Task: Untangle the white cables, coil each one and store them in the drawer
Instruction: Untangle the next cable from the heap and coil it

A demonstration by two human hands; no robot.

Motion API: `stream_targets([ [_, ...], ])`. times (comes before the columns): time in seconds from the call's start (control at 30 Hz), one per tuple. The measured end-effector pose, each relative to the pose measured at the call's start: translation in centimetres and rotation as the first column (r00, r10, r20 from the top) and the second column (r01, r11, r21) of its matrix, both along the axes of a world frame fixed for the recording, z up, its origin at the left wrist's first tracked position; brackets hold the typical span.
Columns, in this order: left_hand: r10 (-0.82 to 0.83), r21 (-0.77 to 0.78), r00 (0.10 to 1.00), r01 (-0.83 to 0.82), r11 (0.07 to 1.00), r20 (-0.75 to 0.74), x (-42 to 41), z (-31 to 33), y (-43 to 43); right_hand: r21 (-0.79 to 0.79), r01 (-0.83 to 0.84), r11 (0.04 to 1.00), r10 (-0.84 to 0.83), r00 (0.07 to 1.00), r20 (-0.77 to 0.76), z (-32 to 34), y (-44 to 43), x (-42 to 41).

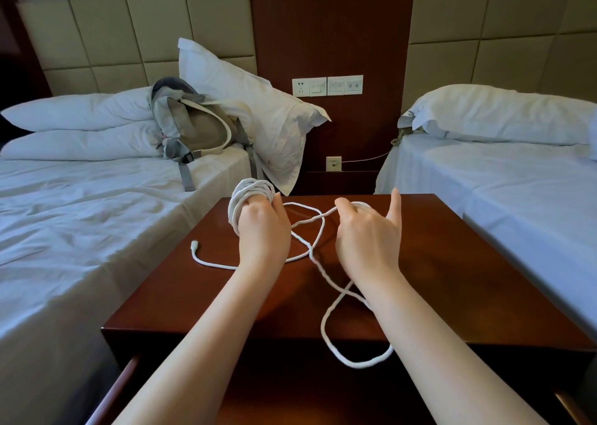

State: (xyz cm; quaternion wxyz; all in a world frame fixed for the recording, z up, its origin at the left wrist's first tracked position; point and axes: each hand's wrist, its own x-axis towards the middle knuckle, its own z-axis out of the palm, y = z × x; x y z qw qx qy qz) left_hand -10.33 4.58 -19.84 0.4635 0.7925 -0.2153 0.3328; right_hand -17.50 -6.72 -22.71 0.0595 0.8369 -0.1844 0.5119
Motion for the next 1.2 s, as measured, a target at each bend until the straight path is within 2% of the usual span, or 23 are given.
stream_targets([
  [0.2,0.050,0.325,0.997,-0.027,0.945,-0.064,1.2,-0.3,1.3,-0.097,-0.113,0.989,0.122,0.988,0.093,0.2,-0.7,-0.2],
  [0.3,-0.015,0.434,0.987,0.083,0.897,-0.157,1.2,-0.3,1.4,-0.090,-0.147,0.985,0.158,0.980,0.122,0.3,-0.8,-0.2],
  [0.43,-0.197,0.490,0.950,0.294,0.821,-0.241,0.6,0.2,1.4,-0.076,-0.177,0.981,0.188,0.968,0.167,0.4,-1.1,-0.5],
  [0.53,-0.427,0.457,0.827,0.559,0.691,-0.366,0.3,0.1,1.6,-0.092,-0.213,0.973,0.227,0.955,0.190,0.6,-1.1,-0.7],
  [0.6,-0.412,0.488,0.793,0.604,0.630,-0.449,0.0,0.3,1.6,-0.102,-0.232,0.967,0.249,0.948,0.198,0.7,-1.0,-0.7],
  [0.67,-0.375,0.449,0.744,0.645,0.618,-0.553,-0.3,0.6,1.7,-0.107,-0.231,0.967,0.248,0.948,0.201,0.6,-1.2,-0.7],
  [0.77,-0.494,0.229,0.514,0.818,0.527,-0.701,-1.2,1.2,1.9,-0.099,-0.243,0.965,0.258,0.947,0.191,0.6,-1.6,-0.5],
  [0.83,-0.596,0.033,0.305,0.906,0.422,-0.743,-1.5,1.6,2.1,-0.072,-0.263,0.962,0.272,0.947,0.171,0.5,-1.8,-0.4],
  [0.87,-0.649,-0.106,0.170,0.925,0.364,-0.742,-1.5,1.8,2.2,-0.046,-0.270,0.962,0.274,0.946,0.175,0.5,-1.8,-0.4],
  [0.93,-0.735,-0.390,-0.123,0.898,0.204,-0.667,-1.2,1.9,2.5,0.037,-0.297,0.954,0.282,0.934,0.219,0.5,-1.9,-0.3],
  [1.03,-0.773,-0.659,-0.442,0.751,-0.042,-0.454,-0.5,1.9,2.3,0.055,-0.410,0.911,0.393,0.899,0.194,0.5,-1.5,0.1],
  [1.1,-0.781,-0.776,-0.566,0.605,-0.177,-0.263,-0.2,1.8,2.0,0.115,-0.503,0.856,0.496,0.864,0.086,0.3,-0.8,0.3],
  [1.13,-0.796,-0.821,-0.584,0.526,-0.219,-0.162,-0.1,1.9,1.9,0.219,-0.545,0.809,0.555,0.832,0.019,0.3,-0.5,0.3],
  [1.17,-0.833,-0.853,-0.547,0.471,-0.224,-0.083,-0.1,2.0,1.8,0.340,-0.550,0.762,0.601,0.797,-0.057,0.4,-0.1,0.2],
  [1.2,-0.889,-0.874,-0.457,0.446,-0.191,-0.039,-0.2,2.1,1.8,0.456,-0.518,0.724,0.633,0.761,-0.140,0.4,0.2,0.1],
])
